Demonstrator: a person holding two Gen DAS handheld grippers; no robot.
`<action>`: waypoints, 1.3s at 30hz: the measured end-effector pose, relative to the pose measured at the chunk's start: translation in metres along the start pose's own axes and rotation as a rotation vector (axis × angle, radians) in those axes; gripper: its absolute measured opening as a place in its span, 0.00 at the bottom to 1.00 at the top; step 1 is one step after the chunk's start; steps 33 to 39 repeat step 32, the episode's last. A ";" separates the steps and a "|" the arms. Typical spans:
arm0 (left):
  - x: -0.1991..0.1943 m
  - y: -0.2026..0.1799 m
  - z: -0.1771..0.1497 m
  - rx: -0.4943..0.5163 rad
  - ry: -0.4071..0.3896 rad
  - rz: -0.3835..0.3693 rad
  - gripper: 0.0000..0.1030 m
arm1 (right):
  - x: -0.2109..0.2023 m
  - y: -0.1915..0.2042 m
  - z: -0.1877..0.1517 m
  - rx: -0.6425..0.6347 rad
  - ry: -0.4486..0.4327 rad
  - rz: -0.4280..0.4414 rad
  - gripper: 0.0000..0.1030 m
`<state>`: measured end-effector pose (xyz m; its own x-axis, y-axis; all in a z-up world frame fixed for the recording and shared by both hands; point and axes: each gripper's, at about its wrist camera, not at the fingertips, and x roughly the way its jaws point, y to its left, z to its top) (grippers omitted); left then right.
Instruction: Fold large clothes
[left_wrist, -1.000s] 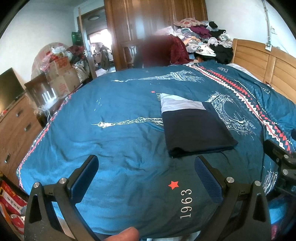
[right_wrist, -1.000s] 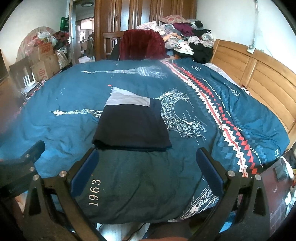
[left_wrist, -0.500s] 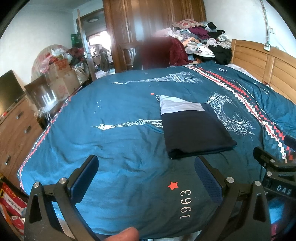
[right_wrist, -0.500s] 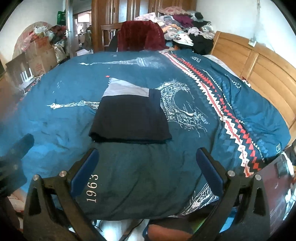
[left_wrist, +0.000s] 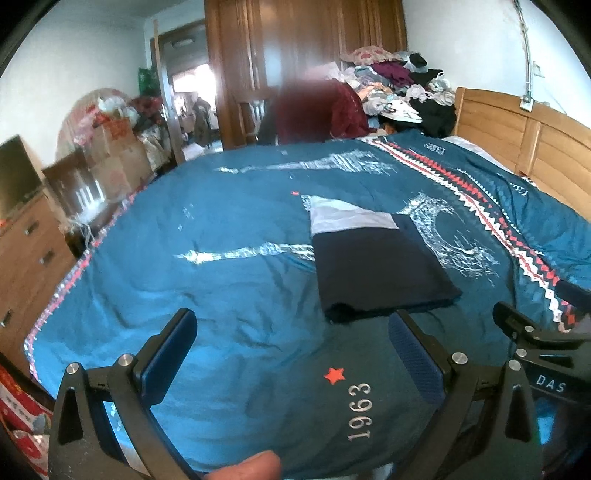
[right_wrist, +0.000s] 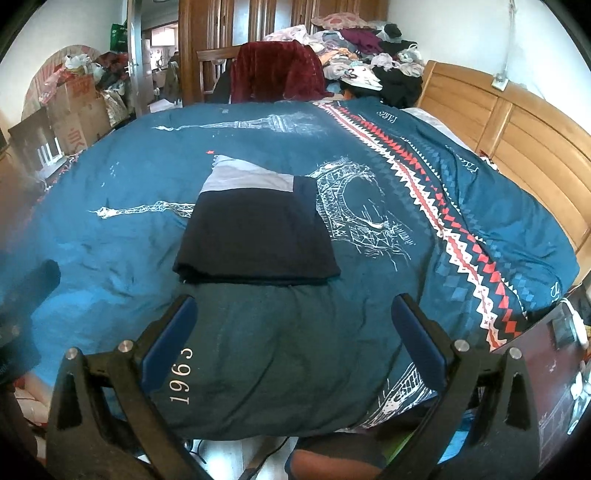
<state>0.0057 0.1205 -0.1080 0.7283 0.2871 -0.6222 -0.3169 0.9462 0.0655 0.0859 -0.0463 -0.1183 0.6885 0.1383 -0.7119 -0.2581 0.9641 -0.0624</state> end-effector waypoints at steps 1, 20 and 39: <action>0.002 0.001 0.000 -0.006 0.008 -0.005 1.00 | 0.000 0.000 0.000 0.001 0.001 0.003 1.00; 0.007 0.002 -0.004 -0.033 0.031 0.005 1.00 | 0.002 0.000 -0.002 0.003 0.000 0.023 1.00; 0.008 0.007 -0.006 -0.082 0.044 0.003 1.00 | -0.009 0.000 0.002 0.009 -0.025 0.050 1.00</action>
